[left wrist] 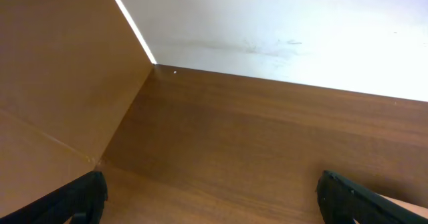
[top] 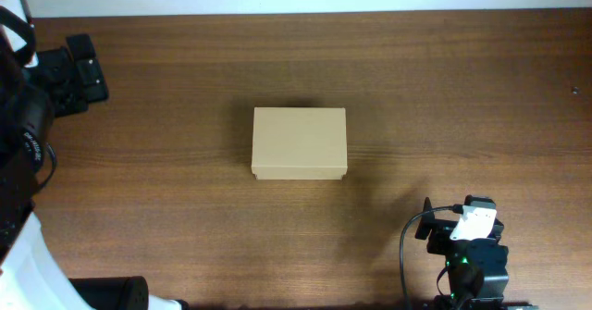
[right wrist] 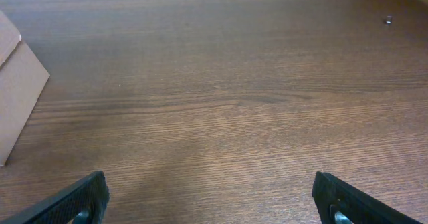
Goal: Pack container
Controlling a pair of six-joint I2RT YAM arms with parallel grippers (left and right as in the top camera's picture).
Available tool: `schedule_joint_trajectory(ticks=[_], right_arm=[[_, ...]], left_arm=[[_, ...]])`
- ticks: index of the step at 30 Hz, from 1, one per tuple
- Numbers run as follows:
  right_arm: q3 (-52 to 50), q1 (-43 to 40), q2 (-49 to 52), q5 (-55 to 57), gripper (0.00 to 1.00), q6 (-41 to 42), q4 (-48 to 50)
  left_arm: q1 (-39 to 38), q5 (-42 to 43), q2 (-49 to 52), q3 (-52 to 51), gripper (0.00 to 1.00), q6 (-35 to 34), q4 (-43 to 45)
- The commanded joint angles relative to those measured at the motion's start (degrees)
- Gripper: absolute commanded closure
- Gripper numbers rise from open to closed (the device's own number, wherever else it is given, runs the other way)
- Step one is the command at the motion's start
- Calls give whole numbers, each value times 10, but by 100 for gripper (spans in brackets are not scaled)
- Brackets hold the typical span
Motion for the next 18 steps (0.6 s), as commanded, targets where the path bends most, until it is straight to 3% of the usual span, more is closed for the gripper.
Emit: schedule_joint_trajectory(ticks=[1, 18], right_arm=[[-6, -5, -7, -3, 1, 2, 4], [-6, -5, -7, -3, 1, 2, 3]], left_arm=[[2, -6, 2, 1, 0, 3, 0], [2, -6, -3, 1, 0, 3, 0]])
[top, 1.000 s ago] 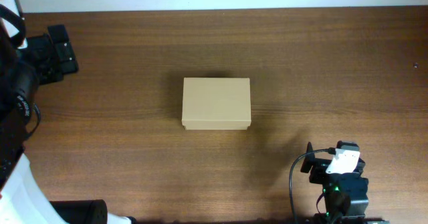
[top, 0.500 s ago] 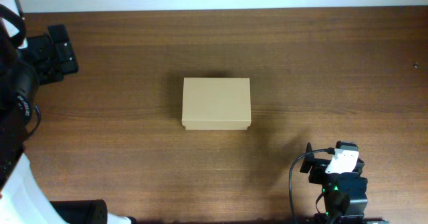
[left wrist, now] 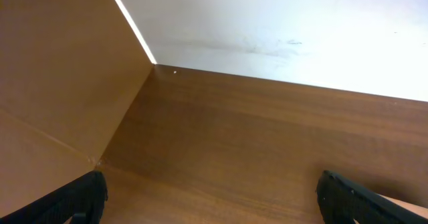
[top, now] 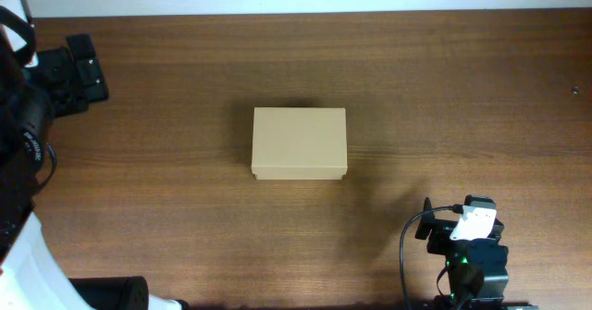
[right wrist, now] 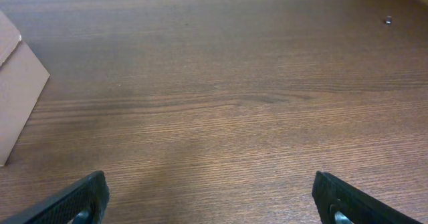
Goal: Pack container
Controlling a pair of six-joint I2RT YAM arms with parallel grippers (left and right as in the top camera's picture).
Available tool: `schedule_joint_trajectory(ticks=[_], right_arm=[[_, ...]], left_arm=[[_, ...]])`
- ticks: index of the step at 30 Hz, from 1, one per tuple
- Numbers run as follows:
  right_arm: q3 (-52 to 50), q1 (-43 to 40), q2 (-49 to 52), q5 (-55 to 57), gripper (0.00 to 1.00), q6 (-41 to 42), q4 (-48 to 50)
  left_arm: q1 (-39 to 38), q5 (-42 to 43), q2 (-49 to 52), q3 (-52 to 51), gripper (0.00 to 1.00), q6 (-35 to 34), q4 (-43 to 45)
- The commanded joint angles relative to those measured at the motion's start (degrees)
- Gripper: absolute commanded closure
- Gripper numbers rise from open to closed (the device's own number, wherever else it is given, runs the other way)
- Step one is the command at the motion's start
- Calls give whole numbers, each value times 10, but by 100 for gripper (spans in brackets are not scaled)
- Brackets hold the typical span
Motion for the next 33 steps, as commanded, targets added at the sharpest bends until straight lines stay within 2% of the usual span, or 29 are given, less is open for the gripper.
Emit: schedule_joint_trajectory(ticks=[1, 4, 6, 8, 13, 15, 18, 22, 28, 33], right_arm=[[-6, -5, -7, -3, 1, 2, 3], [-6, -5, -7, -3, 1, 2, 3], [-6, -5, -7, -3, 1, 2, 3], [-6, -5, -7, -3, 1, 2, 3], [-6, -5, -7, -3, 1, 2, 3], [-6, -5, -7, -3, 1, 2, 3], [-6, -5, -7, -3, 1, 2, 3], [-6, -5, -7, -3, 1, 2, 3], [-6, -5, -7, -3, 1, 2, 3], [-6, -5, -7, -3, 1, 2, 3]], left_arm=[[2, -6, -7, -3, 0, 3, 0], [2, -6, -50, -49, 0, 3, 0], [2, -6, -99, -112, 0, 3, 0], [2, -6, -157, -203, 0, 3, 39], [2, -6, -337, -505, 0, 2, 264], [2, -5, -417, -636, 0, 2, 388], [2, 8, -516, -806, 0, 2, 558], [2, 22, -631, -998, 0, 2, 735], [2, 23, -783, -1238, 0, 2, 880], [2, 23, -886, -1387, 0, 2, 919]])
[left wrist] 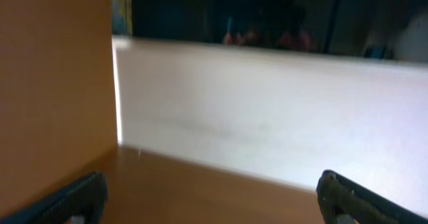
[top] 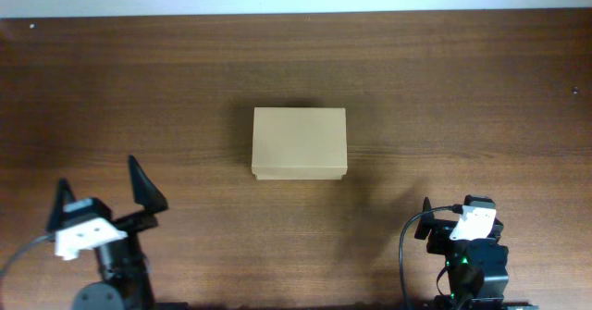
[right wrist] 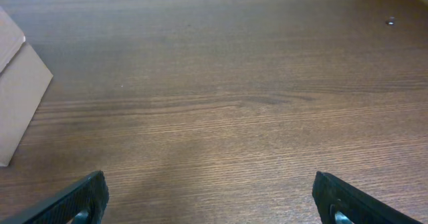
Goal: Pack container
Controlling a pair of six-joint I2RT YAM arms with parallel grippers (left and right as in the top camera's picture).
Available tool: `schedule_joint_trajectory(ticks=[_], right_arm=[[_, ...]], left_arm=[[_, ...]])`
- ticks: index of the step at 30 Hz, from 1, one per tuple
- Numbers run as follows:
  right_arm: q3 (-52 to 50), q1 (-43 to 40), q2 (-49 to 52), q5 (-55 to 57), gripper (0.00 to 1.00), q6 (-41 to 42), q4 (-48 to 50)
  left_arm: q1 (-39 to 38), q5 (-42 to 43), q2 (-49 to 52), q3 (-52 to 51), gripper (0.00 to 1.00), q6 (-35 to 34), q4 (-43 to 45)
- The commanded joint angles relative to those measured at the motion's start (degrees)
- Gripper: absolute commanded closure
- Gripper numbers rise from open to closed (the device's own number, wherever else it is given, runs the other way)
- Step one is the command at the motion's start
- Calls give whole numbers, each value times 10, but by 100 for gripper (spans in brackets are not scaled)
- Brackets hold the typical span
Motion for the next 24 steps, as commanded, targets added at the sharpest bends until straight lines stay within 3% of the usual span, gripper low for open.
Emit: schedule_joint_trajectory(ticks=[1, 8, 19, 24], right_arm=[[-5, -5, -6, 1, 1, 2, 2], [-5, -5, -6, 1, 1, 2, 2], [-5, -5, -6, 1, 1, 2, 2], [-5, -5, -6, 1, 1, 2, 2]], left_arm=[[2, 7, -62, -83, 0, 2, 24], [1, 35, -89, -179, 0, -9, 96], [1, 39, -89, -235, 0, -9, 97], [-2, 41, -89, -242, 0, -9, 52]])
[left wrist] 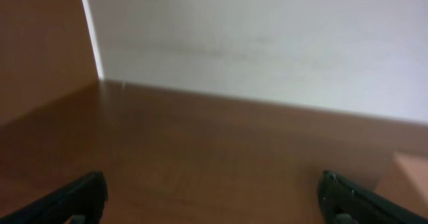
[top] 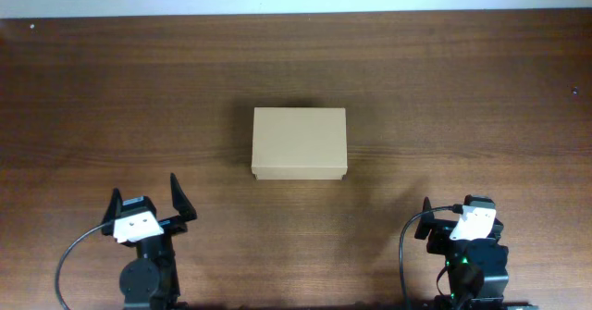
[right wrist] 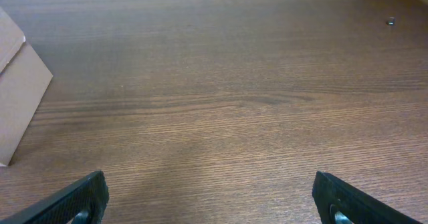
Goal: Pack container
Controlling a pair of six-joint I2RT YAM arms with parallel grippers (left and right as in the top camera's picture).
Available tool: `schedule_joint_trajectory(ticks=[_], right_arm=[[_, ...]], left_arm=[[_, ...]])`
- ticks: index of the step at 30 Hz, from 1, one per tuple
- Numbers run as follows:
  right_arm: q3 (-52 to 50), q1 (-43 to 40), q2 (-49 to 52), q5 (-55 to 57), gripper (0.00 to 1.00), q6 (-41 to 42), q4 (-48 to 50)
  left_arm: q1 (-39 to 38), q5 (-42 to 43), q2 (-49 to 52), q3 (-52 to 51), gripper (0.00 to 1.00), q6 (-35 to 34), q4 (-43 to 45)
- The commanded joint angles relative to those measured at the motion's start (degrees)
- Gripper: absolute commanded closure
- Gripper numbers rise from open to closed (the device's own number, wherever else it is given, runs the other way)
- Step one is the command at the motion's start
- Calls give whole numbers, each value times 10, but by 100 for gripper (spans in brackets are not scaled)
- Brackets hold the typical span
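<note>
A closed tan cardboard box [top: 299,142] sits in the middle of the wooden table [top: 444,88]. My left gripper [top: 148,202] stands open at the front left, well short of the box, with nothing between its fingers. In the left wrist view the gripper [left wrist: 214,207] faces bare table and the white wall, and a corner of the box [left wrist: 409,174] shows at the right edge. My right gripper [top: 460,214] is at the front right, open and holding nothing. In the right wrist view the gripper [right wrist: 212,207] faces bare wood, with the box [right wrist: 19,97] at the left edge.
A small dark speck, perhaps a screw [right wrist: 391,21], lies on the wood far right. A white wall runs along the table's back edge. A wooden side panel [left wrist: 40,43] rises on the left in the left wrist view.
My left arm has shifted right along the front edge and tipped down, so its camera now sees the table instead of the wall. The right arm and box are unchanged.
At the two oldest moments my left arm loomed high at the far left, its open gripper near the back-left corner. Later it stood at the front left, pointing at the wall. Now it sits lower, facing the table. The right arm and box stayed put.
</note>
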Motion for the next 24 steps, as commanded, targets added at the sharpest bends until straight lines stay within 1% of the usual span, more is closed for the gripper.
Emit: schedule_joint_trajectory(ticks=[1, 6, 24], right_arm=[[-5, -5, -6, 1, 1, 2, 2], [-5, -5, -6, 1, 1, 2, 2], [-5, -5, -6, 1, 1, 2, 2]], left_arm=[[-2, 8, -6, -1, 0, -6, -2], [-2, 7, -6, -1, 0, -6, -28], [-2, 8, -5, -1, 0, -6, -27]])
